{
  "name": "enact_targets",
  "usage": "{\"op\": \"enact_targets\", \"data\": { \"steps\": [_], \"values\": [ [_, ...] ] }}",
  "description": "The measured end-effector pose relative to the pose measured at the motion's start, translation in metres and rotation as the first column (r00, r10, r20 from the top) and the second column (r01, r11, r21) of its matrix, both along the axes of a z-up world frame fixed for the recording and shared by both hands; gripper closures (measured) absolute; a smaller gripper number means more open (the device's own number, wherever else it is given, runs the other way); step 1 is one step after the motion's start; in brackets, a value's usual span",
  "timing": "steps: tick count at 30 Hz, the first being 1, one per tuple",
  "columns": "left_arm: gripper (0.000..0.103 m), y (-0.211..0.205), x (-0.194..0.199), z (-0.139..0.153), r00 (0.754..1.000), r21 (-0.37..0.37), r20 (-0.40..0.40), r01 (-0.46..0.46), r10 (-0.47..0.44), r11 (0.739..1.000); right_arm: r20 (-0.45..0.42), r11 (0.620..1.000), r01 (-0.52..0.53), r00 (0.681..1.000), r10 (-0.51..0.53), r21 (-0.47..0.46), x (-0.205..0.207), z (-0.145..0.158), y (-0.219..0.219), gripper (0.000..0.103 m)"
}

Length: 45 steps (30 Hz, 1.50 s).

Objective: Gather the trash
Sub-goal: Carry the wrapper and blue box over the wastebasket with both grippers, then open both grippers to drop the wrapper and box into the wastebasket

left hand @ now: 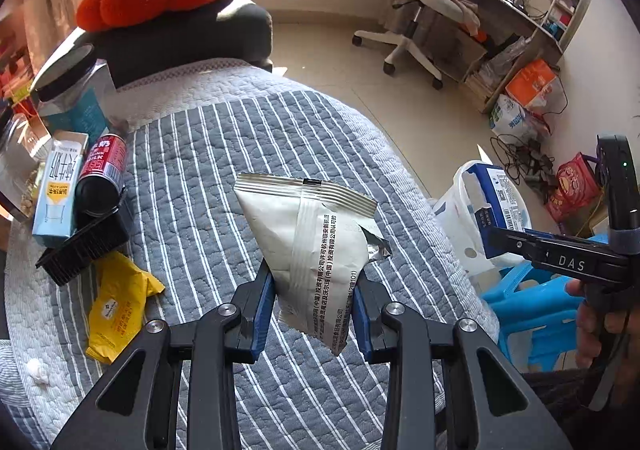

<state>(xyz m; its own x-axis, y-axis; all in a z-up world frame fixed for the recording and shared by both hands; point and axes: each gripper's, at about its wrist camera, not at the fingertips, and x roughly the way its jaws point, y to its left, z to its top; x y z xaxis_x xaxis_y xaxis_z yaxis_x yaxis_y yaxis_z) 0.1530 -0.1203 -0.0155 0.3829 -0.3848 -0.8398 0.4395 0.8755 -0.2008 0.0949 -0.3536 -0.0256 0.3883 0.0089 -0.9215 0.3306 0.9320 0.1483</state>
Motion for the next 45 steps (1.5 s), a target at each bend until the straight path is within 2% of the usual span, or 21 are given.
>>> {"op": "enact_targets", "data": {
  "steps": [10,19,25,32,35,36,37,39,42,45],
  "values": [
    [0.067,-0.091,-0.01,-0.008,0.994,-0.015,0.003,0.109,-0.109,0.994,0.005,0.992,0.127,0.992,-0.127,0.013,-0.039,0.007,-0.077,0.044],
    [0.067,-0.18,-0.021,-0.024,0.979,-0.09,0.021,0.202,-0.201,0.975,0.003,0.979,0.203,0.979,-0.203,0.011,-0.065,0.006,-0.12,0.044],
    [0.066,-0.231,-0.04,-0.027,0.951,-0.125,0.108,0.302,-0.29,0.945,-0.002,0.968,0.252,0.968,-0.252,0.011,-0.081,0.005,-0.15,0.044],
    [0.066,-0.253,-0.048,-0.041,0.922,-0.098,0.198,0.358,-0.334,0.929,-0.005,0.961,0.277,0.961,-0.277,0.011,-0.09,0.002,-0.169,0.044],
    [0.06,-0.252,-0.047,-0.046,0.918,-0.106,0.214,0.363,-0.335,0.926,-0.007,0.96,0.281,0.96,-0.281,0.013,-0.092,0.0,-0.173,0.044],
    [0.048,-0.25,-0.046,-0.047,0.918,-0.116,0.214,0.363,-0.334,0.925,-0.007,0.959,0.282,0.959,-0.282,0.014,-0.092,0.0,-0.174,0.044],
    [0.031,-0.249,-0.045,-0.047,0.922,-0.115,0.213,0.353,-0.324,0.929,-0.007,0.959,0.281,0.96,-0.281,0.015,-0.092,0.0,-0.174,0.044],
    [0.018,-0.245,-0.042,-0.047,0.933,-0.089,0.224,0.306,-0.28,0.948,-0.006,0.961,0.277,0.961,-0.277,0.019,-0.092,0.0,-0.174,0.043],
    [0.009,-0.24,-0.039,-0.049,0.944,-0.007,0.236,0.237,-0.229,0.971,-0.005,0.961,0.276,0.961,-0.276,0.019,-0.091,0.001,-0.174,0.043],
    [0.006,-0.229,-0.04,-0.05,0.944,0.051,0.272,0.179,-0.186,0.983,-0.005,0.96,0.278,0.961,-0.278,0.02,-0.09,0.0,-0.175,0.043]
  ]
}}
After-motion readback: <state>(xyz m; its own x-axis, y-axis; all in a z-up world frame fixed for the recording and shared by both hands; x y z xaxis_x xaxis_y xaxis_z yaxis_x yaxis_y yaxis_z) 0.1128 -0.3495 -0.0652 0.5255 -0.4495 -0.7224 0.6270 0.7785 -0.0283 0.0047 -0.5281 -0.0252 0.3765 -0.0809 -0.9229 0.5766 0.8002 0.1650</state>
